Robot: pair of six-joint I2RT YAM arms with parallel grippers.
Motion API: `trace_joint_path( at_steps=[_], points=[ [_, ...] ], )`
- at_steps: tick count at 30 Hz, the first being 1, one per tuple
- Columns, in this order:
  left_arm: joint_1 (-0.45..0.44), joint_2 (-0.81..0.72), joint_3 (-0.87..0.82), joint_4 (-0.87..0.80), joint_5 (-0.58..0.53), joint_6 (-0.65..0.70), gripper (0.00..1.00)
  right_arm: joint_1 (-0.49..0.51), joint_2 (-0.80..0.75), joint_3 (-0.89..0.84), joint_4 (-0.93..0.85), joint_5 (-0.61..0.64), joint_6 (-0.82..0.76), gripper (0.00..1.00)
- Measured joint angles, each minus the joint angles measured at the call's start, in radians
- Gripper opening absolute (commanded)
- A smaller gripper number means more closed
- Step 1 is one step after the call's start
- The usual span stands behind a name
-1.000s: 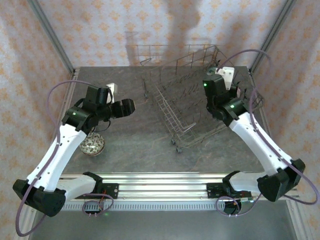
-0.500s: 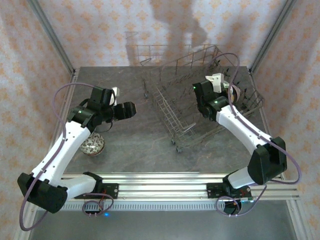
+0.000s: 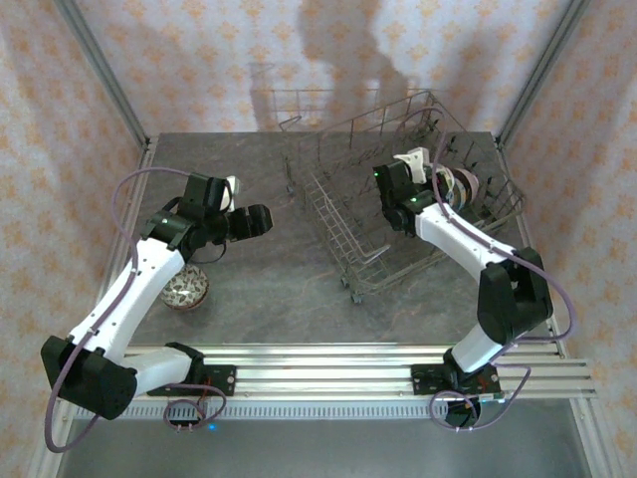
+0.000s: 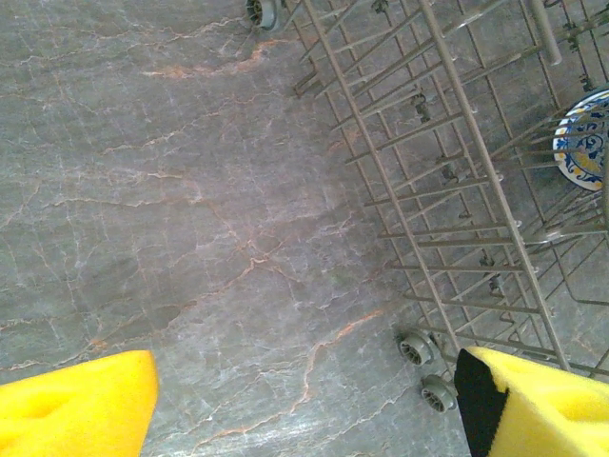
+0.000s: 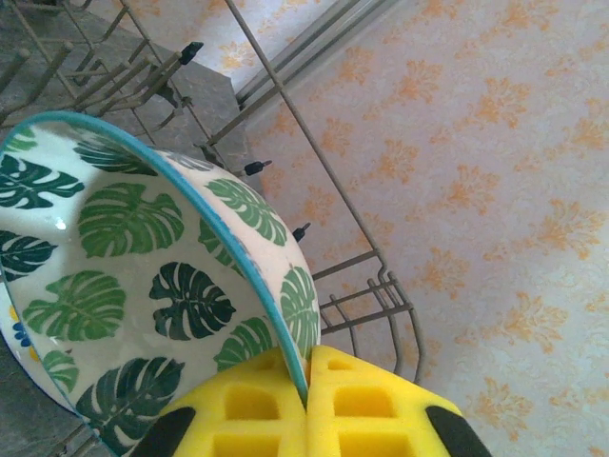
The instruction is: Load the bowls into the dish rack
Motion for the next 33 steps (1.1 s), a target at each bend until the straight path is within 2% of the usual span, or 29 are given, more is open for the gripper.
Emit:
trace_joint_path(
  at_steps=[18, 26, 29, 33],
  points=[
    [0.002, 0.017, -0.042, 0.046, 0.039, 0.0, 0.83, 0.071, 0.11, 0.006, 0.101, 0.086, -0.201, 0.0],
    [0.002, 0.017, -0.052, 0.056, 0.046, 0.0, 0.83, 0.083, 0.161, 0.008, 0.048, 0.094, -0.204, 0.0],
    [0.002, 0.016, -0.053, 0.058, 0.047, 0.0, 0.82, 0.083, 0.163, 0.014, 0.017, 0.094, -0.181, 0.05],
    [0.008, 0.015, -0.061, 0.06, 0.049, 0.0, 0.82, 0.083, 0.189, 0.046, -0.039, 0.097, -0.138, 0.07]
  ],
)
